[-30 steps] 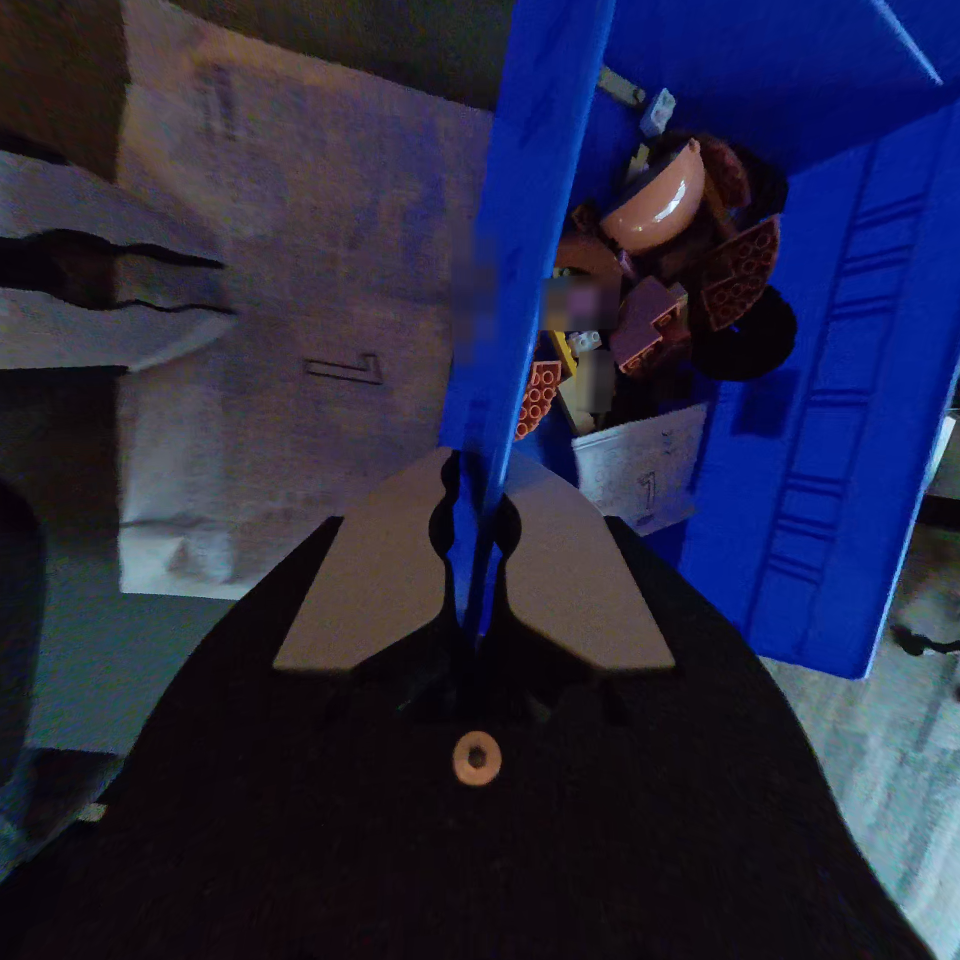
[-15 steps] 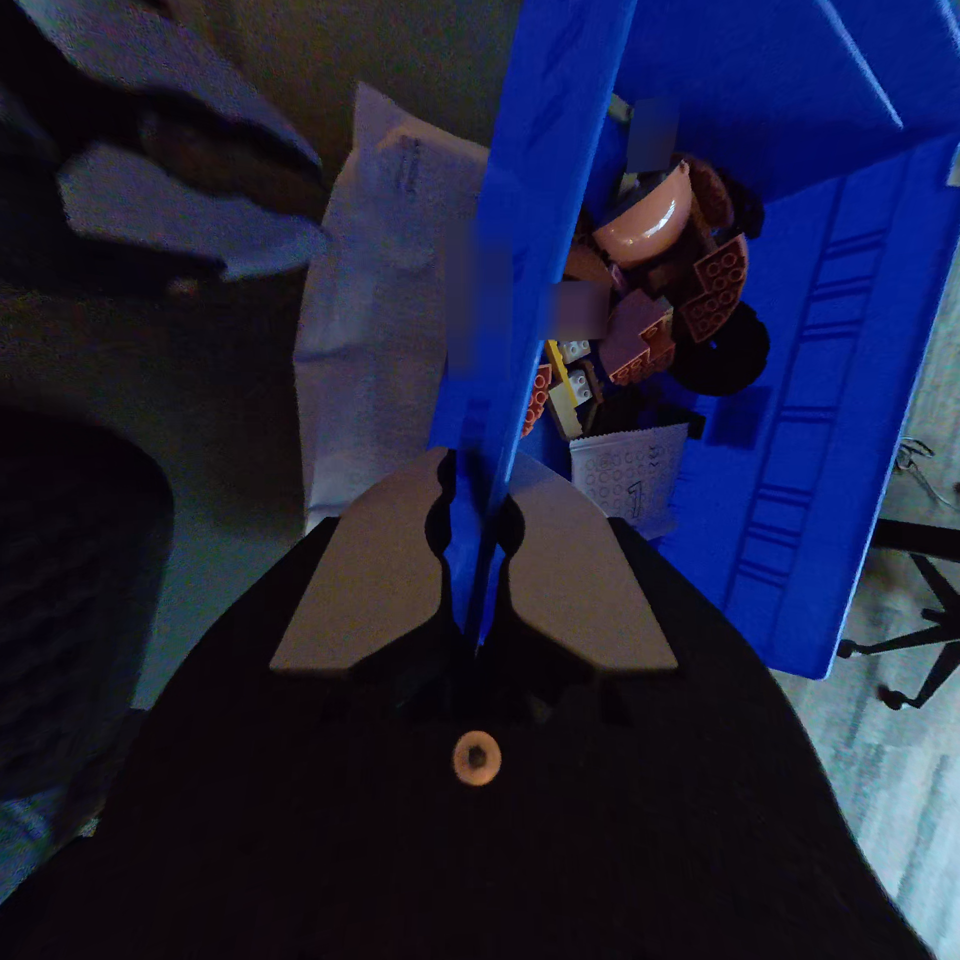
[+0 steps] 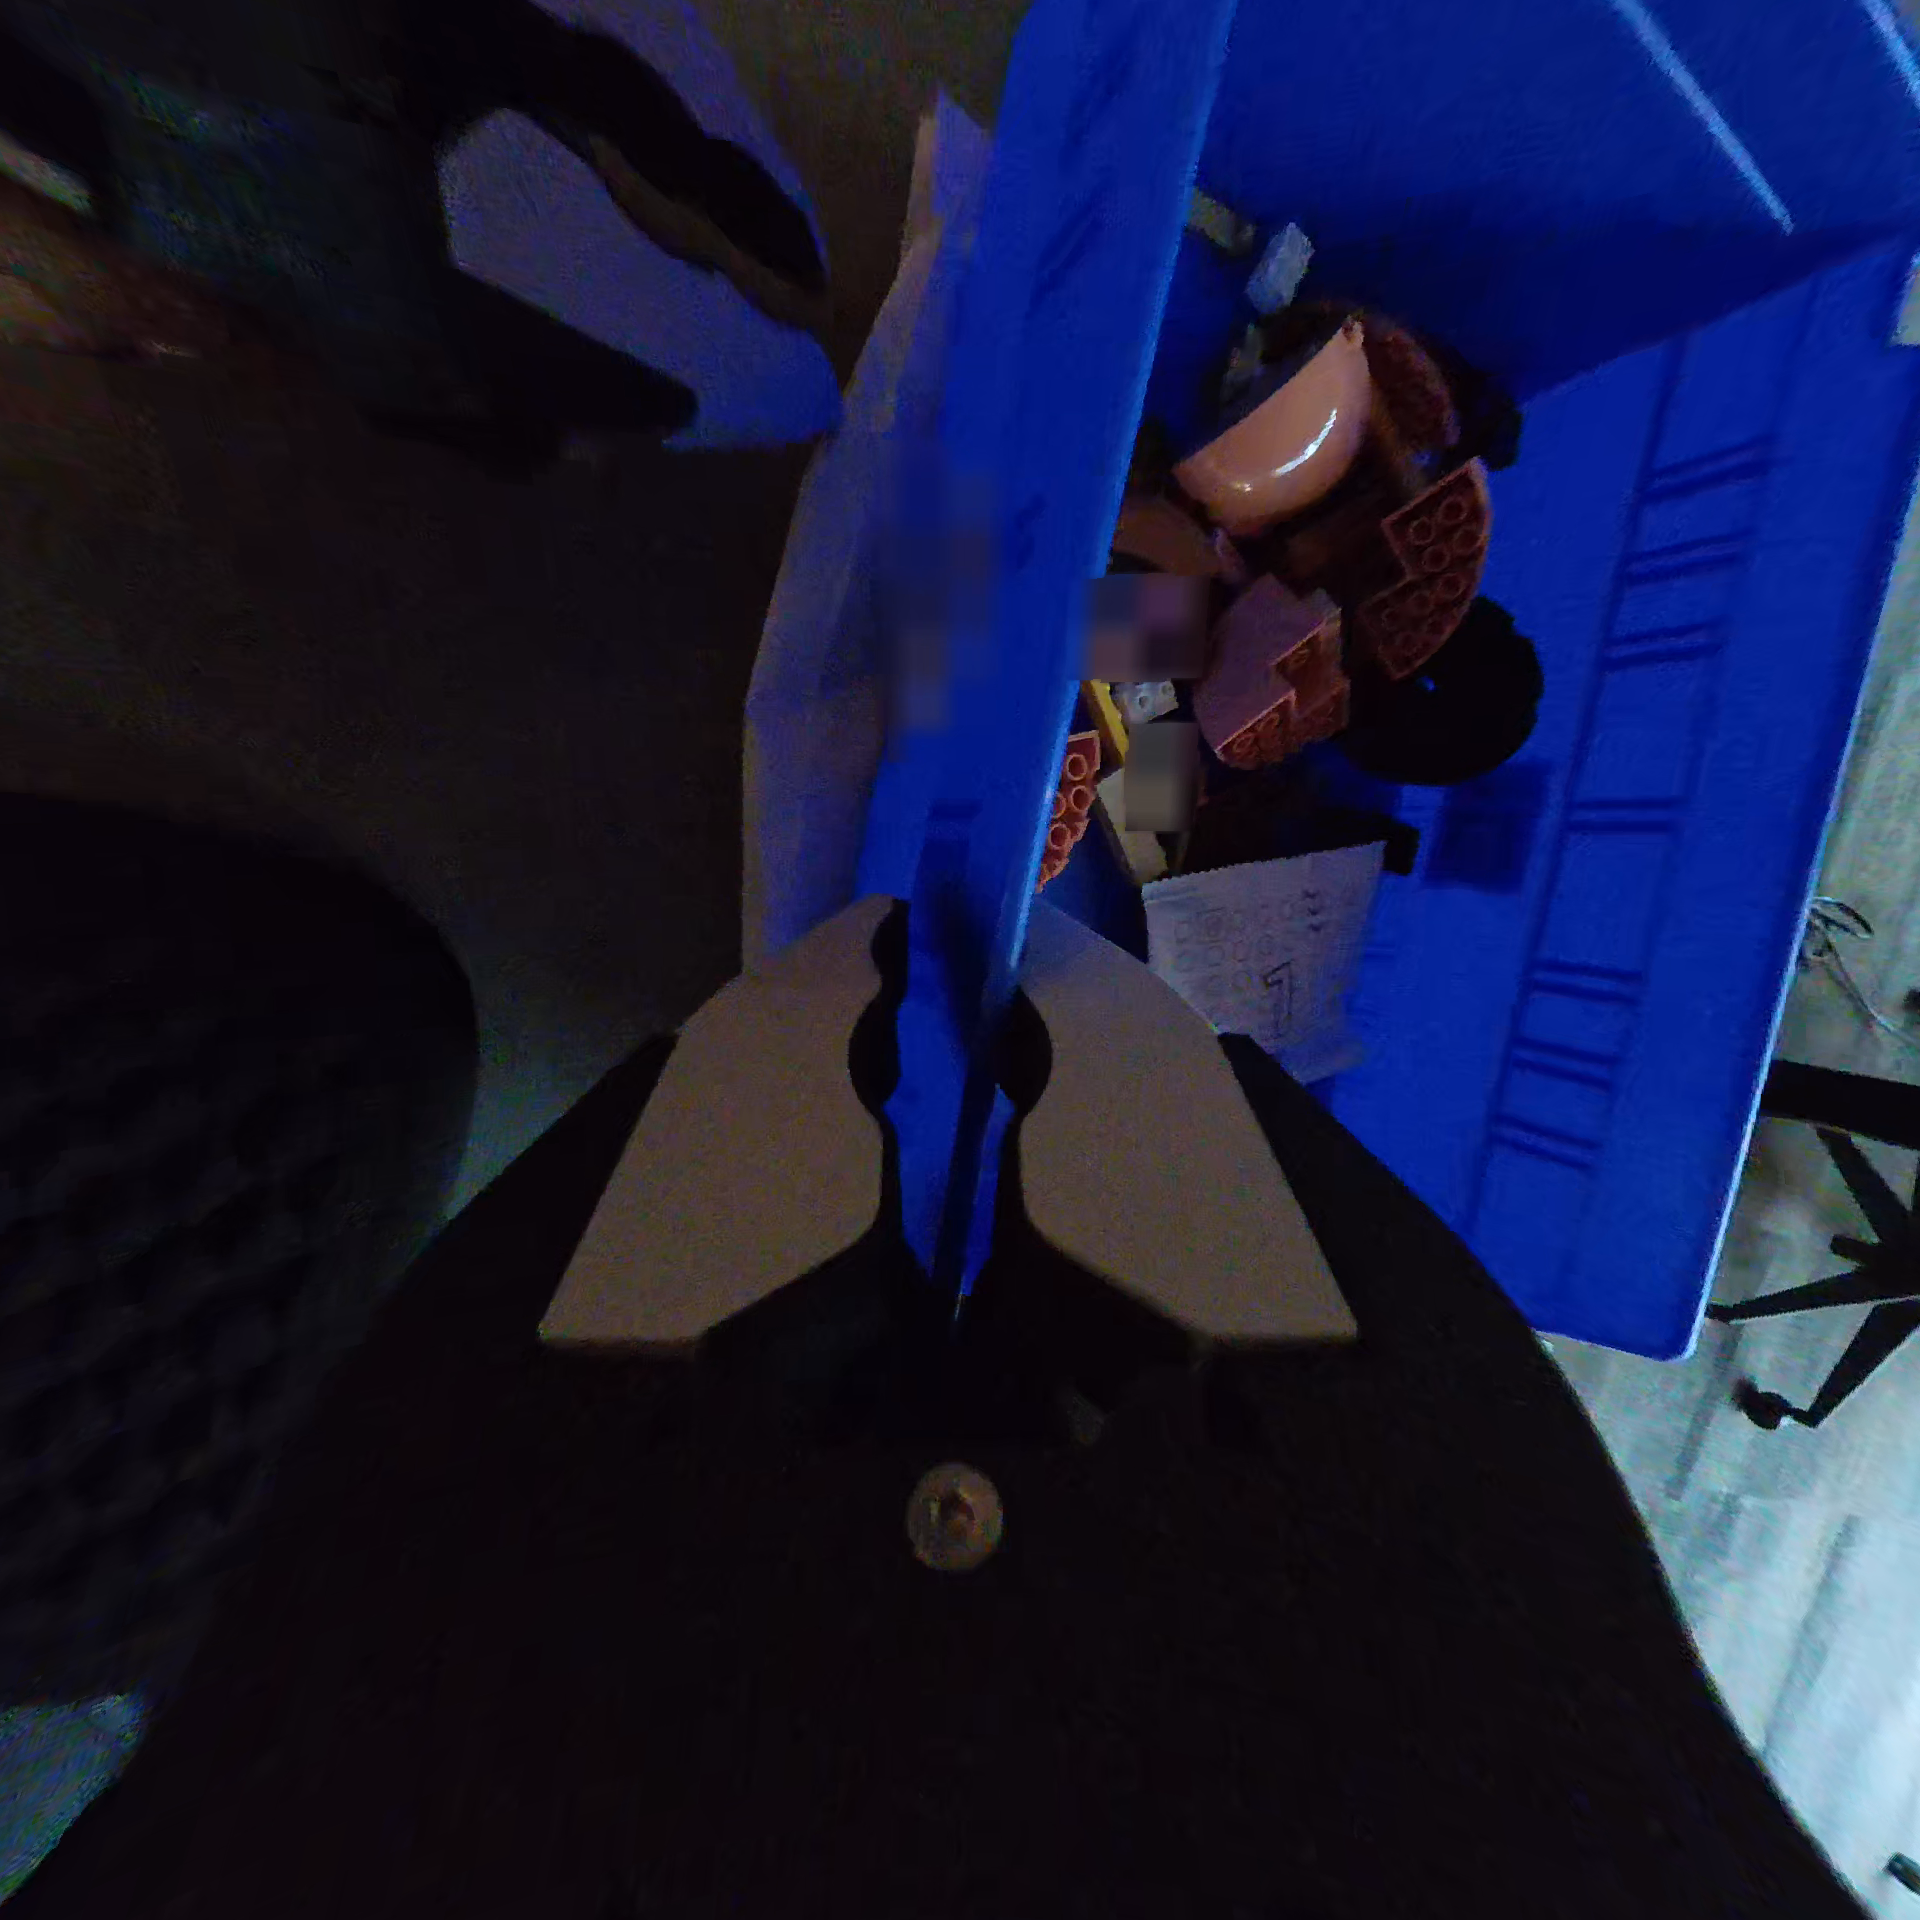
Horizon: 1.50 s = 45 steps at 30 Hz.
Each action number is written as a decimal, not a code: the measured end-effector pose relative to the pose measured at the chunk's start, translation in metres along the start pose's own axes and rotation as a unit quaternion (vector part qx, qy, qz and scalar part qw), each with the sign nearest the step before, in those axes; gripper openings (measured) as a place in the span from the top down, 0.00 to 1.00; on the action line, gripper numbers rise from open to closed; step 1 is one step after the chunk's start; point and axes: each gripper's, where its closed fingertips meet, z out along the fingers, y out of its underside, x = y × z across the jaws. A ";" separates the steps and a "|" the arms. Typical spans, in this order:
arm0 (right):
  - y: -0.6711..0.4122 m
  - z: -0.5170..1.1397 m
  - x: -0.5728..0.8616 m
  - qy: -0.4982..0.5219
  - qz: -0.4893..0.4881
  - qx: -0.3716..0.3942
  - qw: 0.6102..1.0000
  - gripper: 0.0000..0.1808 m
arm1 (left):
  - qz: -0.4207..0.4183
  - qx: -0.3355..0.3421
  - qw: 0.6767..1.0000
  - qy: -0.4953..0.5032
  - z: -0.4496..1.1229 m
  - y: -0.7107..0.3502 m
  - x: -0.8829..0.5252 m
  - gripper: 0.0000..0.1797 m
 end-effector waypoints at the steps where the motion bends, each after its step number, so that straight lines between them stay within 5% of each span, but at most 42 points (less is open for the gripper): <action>1: 0.000 0.002 -0.001 0.005 -0.003 -0.002 1.000 0.93 | 0.005 0.001 1.000 -0.006 0.002 0.000 0.000 0.89; 21: 0.003 0.012 -0.031 -0.010 0.005 -0.026 1.000 0.94 | -0.008 -0.002 0.999 -0.034 -0.003 0.002 -0.013 0.87; 27: 0.002 0.016 -0.030 -0.025 0.025 -0.011 0.999 0.95 | -0.034 0.129 0.988 -0.083 -0.061 -0.068 -0.042 0.87; 31: -0.019 -0.003 -0.015 0.006 0.046 0.098 0.994 0.88 | -0.030 0.111 0.993 -0.030 -0.064 -0.089 -0.026 0.76; 37: -0.017 -0.058 0.073 0.074 0.089 0.221 0.968 0.66 | -0.024 0.110 0.994 0.001 -0.061 -0.075 0.014 0.59; 41: 0.023 -0.020 0.151 0.030 0.129 0.143 0.981 0.50 | -0.020 0.116 0.993 0.015 -0.065 -0.069 0.044 0.58; 45: 0.060 0.031 0.170 -0.026 0.119 0.043 0.992 0.56 | -0.020 0.114 0.993 0.003 -0.066 -0.067 0.047 0.56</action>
